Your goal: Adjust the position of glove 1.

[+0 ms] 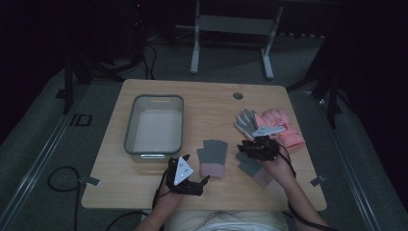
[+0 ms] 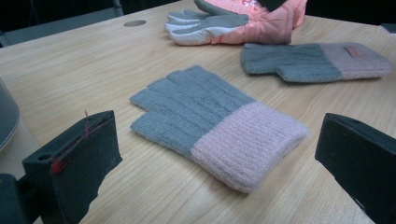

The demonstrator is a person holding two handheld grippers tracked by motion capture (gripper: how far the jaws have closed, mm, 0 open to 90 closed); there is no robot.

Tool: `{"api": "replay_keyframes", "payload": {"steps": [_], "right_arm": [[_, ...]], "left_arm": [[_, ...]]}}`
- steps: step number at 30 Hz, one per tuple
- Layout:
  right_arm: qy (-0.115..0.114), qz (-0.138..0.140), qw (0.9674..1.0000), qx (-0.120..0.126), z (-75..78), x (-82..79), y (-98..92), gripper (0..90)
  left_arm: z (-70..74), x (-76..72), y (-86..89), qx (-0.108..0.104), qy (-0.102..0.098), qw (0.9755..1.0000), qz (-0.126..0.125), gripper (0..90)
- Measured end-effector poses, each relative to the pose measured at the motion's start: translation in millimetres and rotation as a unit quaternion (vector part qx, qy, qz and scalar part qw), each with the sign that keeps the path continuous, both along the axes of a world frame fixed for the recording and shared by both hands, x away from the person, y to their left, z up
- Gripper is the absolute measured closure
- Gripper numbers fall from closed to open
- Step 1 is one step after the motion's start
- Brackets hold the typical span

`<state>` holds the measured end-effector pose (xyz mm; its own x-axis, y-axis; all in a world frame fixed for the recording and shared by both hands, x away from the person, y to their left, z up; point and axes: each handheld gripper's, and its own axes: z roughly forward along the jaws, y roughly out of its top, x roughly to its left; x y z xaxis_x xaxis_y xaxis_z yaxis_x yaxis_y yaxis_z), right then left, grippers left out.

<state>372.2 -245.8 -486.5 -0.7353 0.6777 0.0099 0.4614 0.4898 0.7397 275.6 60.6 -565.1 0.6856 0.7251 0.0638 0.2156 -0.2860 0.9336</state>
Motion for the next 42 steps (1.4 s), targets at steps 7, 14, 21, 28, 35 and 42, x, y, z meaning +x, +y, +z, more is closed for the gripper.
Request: {"api": "replay_keyframes", "payload": {"steps": [7, 14, 21, 28, 35, 42], "right_arm": [[0.018, 0.043, 0.9974, -0.055, -19.6, -1.4, -37.7, 62.2], [0.052, 0.058, 0.9927, -0.092, -50.4, 1.4, -41.6, 59.4], [0.046, 0.057, 0.9910, -0.112, -50.1, -6.4, -32.3, 79.4], [0.057, 0.020, 0.9969, -0.050, -22.0, -30.1, -21.6, 85.1], [0.003, -0.083, 0.9956, 0.044, 28.0, -69.9, -14.6, 84.9], [0.009, -0.173, 0.9817, 0.080, 11.9, -94.7, -6.6, 84.8]], "left_arm": [[0.0, 0.1, -0.2, 0.001, 0.001, 1.0000, 0.001, 0.0], [0.0, 0.2, -0.3, 0.001, 0.001, 1.0000, 0.002, 0.0], [-0.1, 0.0, -0.1, 0.000, 0.000, 1.0000, 0.003, 0.0], [0.0, 0.2, 0.1, -0.001, 0.001, 1.0000, 0.004, 0.0], [0.0, 0.1, 0.3, -0.002, 0.001, 1.0000, 0.005, 0.0], [0.0, -0.4, 0.2, 0.000, -0.002, 1.0000, 0.005, 0.0]]}}
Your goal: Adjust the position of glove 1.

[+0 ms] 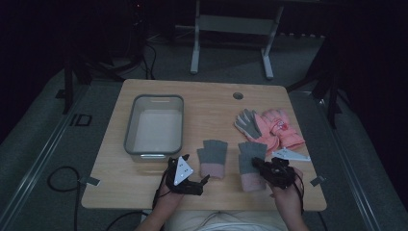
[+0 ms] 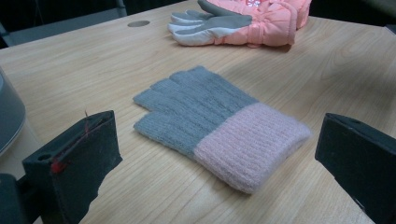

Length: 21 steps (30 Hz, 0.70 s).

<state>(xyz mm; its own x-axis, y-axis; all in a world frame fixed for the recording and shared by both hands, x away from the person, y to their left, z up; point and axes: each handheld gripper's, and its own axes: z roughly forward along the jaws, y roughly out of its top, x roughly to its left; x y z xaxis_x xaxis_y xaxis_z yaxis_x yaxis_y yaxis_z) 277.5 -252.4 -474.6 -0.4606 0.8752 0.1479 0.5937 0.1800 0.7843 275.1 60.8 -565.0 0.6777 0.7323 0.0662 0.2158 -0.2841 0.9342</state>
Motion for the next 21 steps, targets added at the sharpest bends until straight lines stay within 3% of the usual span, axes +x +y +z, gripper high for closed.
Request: {"api": "replay_keyframes", "payload": {"steps": [1, 2, 4, 5, 7, 8, 11, 14, 15, 16, 21], "right_arm": [[0.000, 0.000, 1.0000, 0.000, 0.0, 0.0, 0.0, 84.8], [0.023, -0.009, 0.9997, 0.010, -11.7, 2.1, -1.1, 84.8], [0.025, -0.012, 0.9996, 0.003, -15.7, 2.7, -0.6, 84.7], [0.042, -0.027, 0.9987, 0.008, -29.0, 6.6, -2.7, 84.5], [0.047, -0.033, 0.9983, 0.012, -33.7, 8.6, -4.2, 84.4], [0.059, -0.041, 0.9973, 0.015, -43.7, 13.5, -5.4, 84.2], [0.071, -0.044, 0.9965, -0.001, -57.1, 20.5, -3.8, 83.8], [0.076, -0.047, 0.9960, -0.010, -65.5, 23.2, -1.7, 81.7], [0.079, -0.052, 0.9954, -0.016, -71.6, 24.1, -1.0, 74.4], [0.079, -0.052, 0.9954, -0.016, -71.6, 24.1, -1.0, 74.4], [0.060, -0.052, 0.9964, -0.029, -76.1, 22.8, 1.4, 67.6]], "left_arm": [[0.0, -0.2, -0.1, 0.000, -0.001, 1.0000, 0.000, 0.0], [0.0, -0.2, -0.1, 0.000, -0.001, 1.0000, -0.001, 0.0], [0.0, -0.1, -0.1, 0.000, -0.001, 1.0000, -0.001, 0.0], [-0.1, 0.3, 0.0, -0.002, -0.001, 1.0000, 0.000, 0.0], [-0.1, 0.8, 0.9, -0.007, 0.001, 1.0000, 0.004, 0.0], [-0.2, 0.9, 1.3, -0.010, 0.001, 0.9999, 0.006, 0.0], [-0.2, 0.4, 1.1, -0.009, -0.001, 0.9999, 0.006, 0.0], [-0.1, 0.2, 0.1, -0.004, -0.002, 1.0000, 0.004, 0.0], [-0.2, 0.3, 0.0, -0.004, -0.002, 1.0000, 0.004, 0.0], [-0.1, 0.3, 0.1, -0.003, -0.002, 1.0000, 0.005, 0.0], [-0.1, 0.1, -0.2, -0.002, -0.002, 1.0000, 0.004, 0.0]]}}
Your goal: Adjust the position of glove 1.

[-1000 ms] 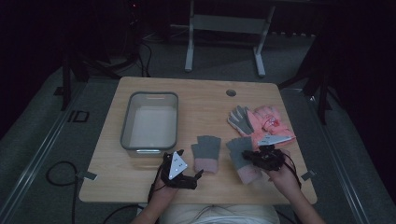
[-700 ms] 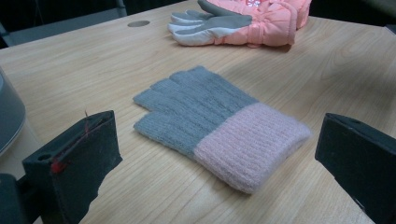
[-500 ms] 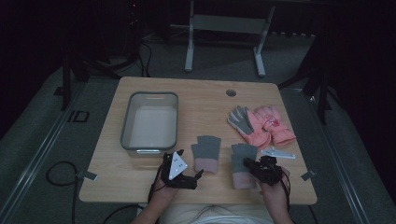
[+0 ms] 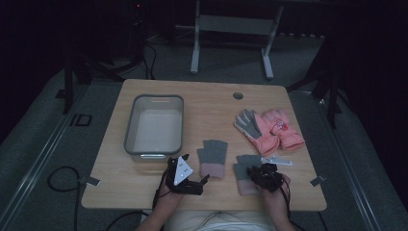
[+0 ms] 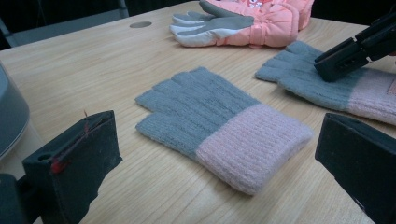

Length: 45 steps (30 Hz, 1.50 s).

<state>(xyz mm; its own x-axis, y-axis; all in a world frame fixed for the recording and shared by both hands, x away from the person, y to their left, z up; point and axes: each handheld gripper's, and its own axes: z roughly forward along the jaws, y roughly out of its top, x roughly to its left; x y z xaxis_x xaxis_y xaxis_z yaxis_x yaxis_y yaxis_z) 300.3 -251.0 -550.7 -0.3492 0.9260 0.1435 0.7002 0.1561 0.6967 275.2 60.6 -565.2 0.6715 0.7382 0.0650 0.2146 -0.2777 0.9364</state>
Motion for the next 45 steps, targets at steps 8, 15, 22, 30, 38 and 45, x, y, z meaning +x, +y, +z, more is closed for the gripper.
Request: {"api": "replay_keyframes", "payload": {"steps": [8, 15, 22, 30, 38, 45], "right_arm": [[-0.032, 0.052, 0.9981, -0.010, 31.3, 4.5, -10.7, 60.6], [-0.049, 0.169, 0.9810, -0.083, 30.9, 7.6, -20.0, 60.7], [-0.024, 0.200, 0.9765, -0.077, 22.1, 15.3, -22.8, 58.6], [-0.007, 0.207, 0.9741, -0.090, 7.0, 15.2, -18.3, 61.3], [-0.012, 0.191, 0.9764, -0.100, 5.9, 11.7, -12.5, 78.9], [-0.002, 0.163, 0.9827, -0.087, 9.3, 11.1, -10.1, 84.8]], "left_arm": [[-0.1, -0.2, -0.2, -0.001, 0.000, 1.0000, 0.000, 0.0], [-0.1, -0.3, -0.4, 0.000, -0.001, 1.0000, 0.001, 0.0], [-0.1, -0.7, -0.1, -0.001, -0.003, 1.0000, 0.005, 0.0], [-0.3, -1.4, 0.5, -0.004, -0.006, 1.0000, 0.002, 0.0], [-0.3, -0.8, 0.6, -0.006, -0.002, 1.0000, 0.003, 0.0], [-0.2, -0.6, 1.1, -0.008, -0.002, 1.0000, 0.002, 0.0]]}}
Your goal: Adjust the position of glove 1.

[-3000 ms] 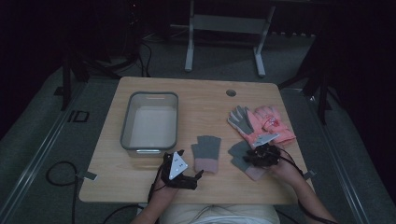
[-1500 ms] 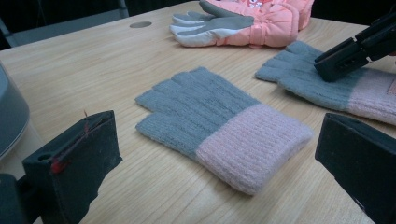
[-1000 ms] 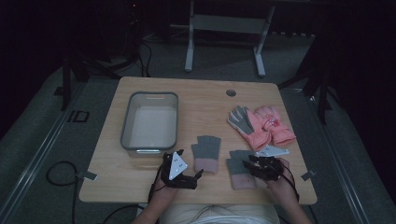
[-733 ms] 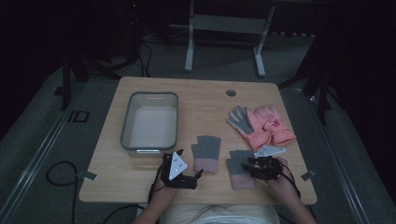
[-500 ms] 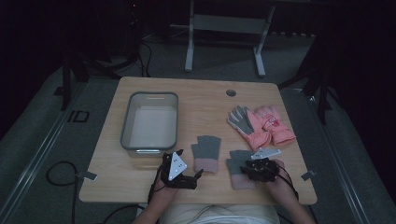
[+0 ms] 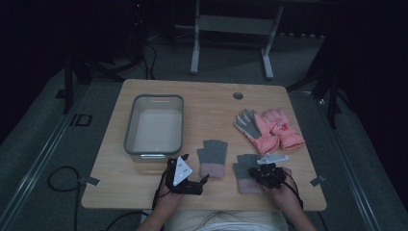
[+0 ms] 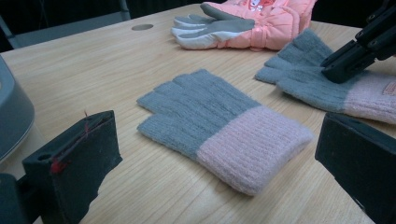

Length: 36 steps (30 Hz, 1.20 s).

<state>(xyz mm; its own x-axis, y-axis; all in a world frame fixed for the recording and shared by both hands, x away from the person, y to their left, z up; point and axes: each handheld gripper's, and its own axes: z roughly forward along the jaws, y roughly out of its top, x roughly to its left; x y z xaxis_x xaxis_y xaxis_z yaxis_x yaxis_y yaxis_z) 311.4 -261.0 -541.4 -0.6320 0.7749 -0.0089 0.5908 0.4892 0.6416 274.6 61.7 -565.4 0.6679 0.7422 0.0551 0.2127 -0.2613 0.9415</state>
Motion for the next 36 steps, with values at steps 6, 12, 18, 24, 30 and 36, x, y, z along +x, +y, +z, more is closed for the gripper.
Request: {"api": "replay_keyframes", "payload": {"steps": [6, 12, 18, 24, 30, 36], "right_arm": [[-0.008, 0.003, 0.9987, 0.050, 30.1, -2.9, 5.6, 85.1], [-0.038, 0.001, 0.9957, 0.084, 69.3, 5.8, 16.0, 85.1], [-0.054, 0.005, 0.9934, 0.101, 93.5, 18.6, 34.1, 85.1], [-0.048, 0.003, 0.9915, 0.121, 99.5, 31.8, 57.4, 85.1], [-0.027, 0.002, 0.9917, 0.125, 83.1, 41.4, 83.9, 85.1], [0.000, 0.015, 0.9945, 0.104, 51.2, 52.1, 106.7, 85.0]], "left_arm": [[0.1, -0.1, 0.1, 0.001, 0.000, 1.0000, -0.001, 0.0], [0.0, -0.2, 0.1, 0.001, -0.001, 1.0000, -0.001, 0.0], [0.0, 0.1, 0.2, 0.001, -0.001, 1.0000, -0.002, 0.0], [0.1, -0.2, -0.1, 0.004, -0.002, 1.0000, -0.004, 0.0], [0.2, -0.1, -0.1, 0.004, -0.001, 1.0000, -0.006, 0.0], [0.1, -0.7, 0.0, 0.006, -0.005, 0.9999, -0.012, 0.0]]}}
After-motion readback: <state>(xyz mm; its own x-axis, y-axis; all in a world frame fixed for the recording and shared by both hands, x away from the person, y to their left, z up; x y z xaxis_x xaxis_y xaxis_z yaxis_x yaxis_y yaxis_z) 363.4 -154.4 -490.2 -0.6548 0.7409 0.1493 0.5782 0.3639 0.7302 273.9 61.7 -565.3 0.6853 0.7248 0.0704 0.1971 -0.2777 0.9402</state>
